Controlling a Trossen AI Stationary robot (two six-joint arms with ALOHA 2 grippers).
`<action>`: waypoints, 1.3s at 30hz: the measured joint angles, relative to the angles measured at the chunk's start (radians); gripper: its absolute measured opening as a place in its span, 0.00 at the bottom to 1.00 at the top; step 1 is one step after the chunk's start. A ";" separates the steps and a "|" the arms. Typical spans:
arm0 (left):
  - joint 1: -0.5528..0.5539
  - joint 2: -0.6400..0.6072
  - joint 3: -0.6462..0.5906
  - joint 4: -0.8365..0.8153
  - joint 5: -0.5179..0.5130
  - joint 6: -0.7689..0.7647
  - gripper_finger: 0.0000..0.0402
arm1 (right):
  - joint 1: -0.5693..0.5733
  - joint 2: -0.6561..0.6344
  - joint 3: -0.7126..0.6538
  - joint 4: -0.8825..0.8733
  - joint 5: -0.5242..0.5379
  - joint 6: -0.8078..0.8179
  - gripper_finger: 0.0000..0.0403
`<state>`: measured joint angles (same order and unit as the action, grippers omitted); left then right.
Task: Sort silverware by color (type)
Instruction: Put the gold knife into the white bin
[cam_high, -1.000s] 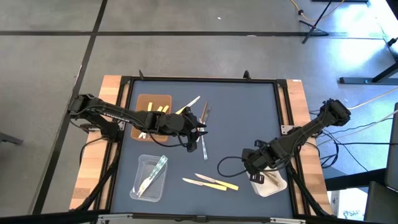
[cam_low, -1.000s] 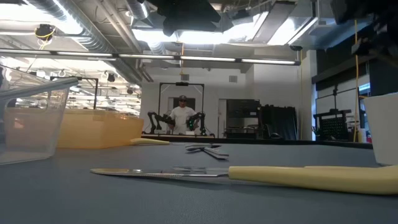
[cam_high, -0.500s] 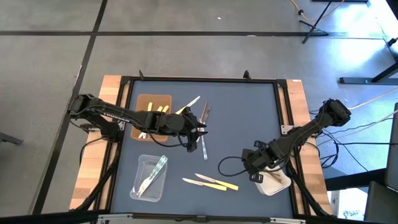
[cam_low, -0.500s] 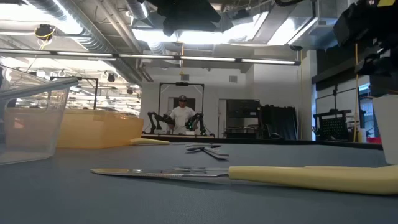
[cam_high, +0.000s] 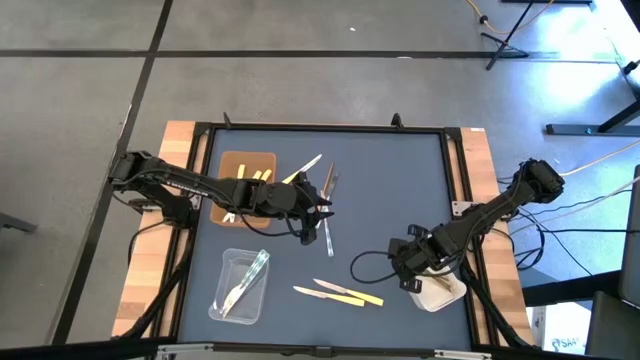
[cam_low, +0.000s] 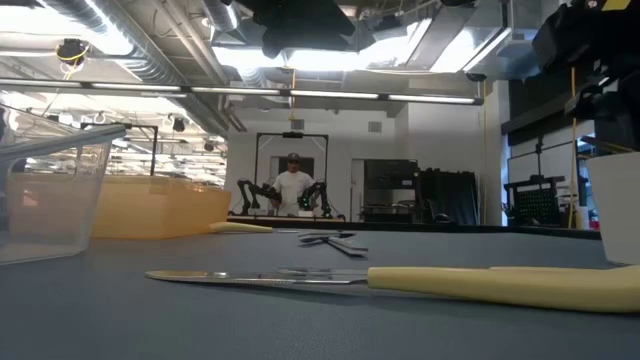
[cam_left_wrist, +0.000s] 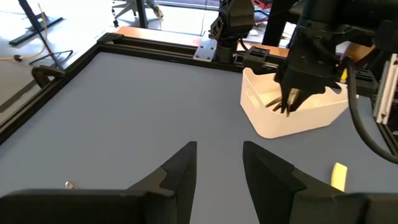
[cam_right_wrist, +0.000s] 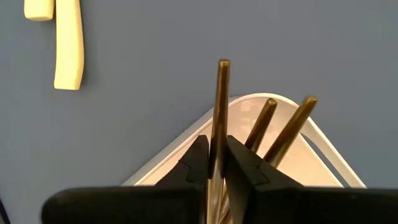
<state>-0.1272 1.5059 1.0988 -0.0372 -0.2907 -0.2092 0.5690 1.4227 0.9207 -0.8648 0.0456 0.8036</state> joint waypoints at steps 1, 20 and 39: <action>0.000 0.000 0.000 0.000 0.007 0.000 0.31 | 0.000 0.000 0.000 0.000 0.000 0.000 0.09; -0.043 0.000 0.000 0.004 0.054 0.002 0.31 | 0.000 0.000 0.003 0.000 -0.014 0.001 0.23; -0.129 0.000 0.000 0.199 0.099 0.008 0.45 | 0.000 -0.040 0.003 0.000 -0.019 0.003 0.23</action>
<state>-0.2558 1.5063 1.0988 0.1614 -0.1916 -0.2016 0.5690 1.3831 0.9241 -0.8650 0.0269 0.8070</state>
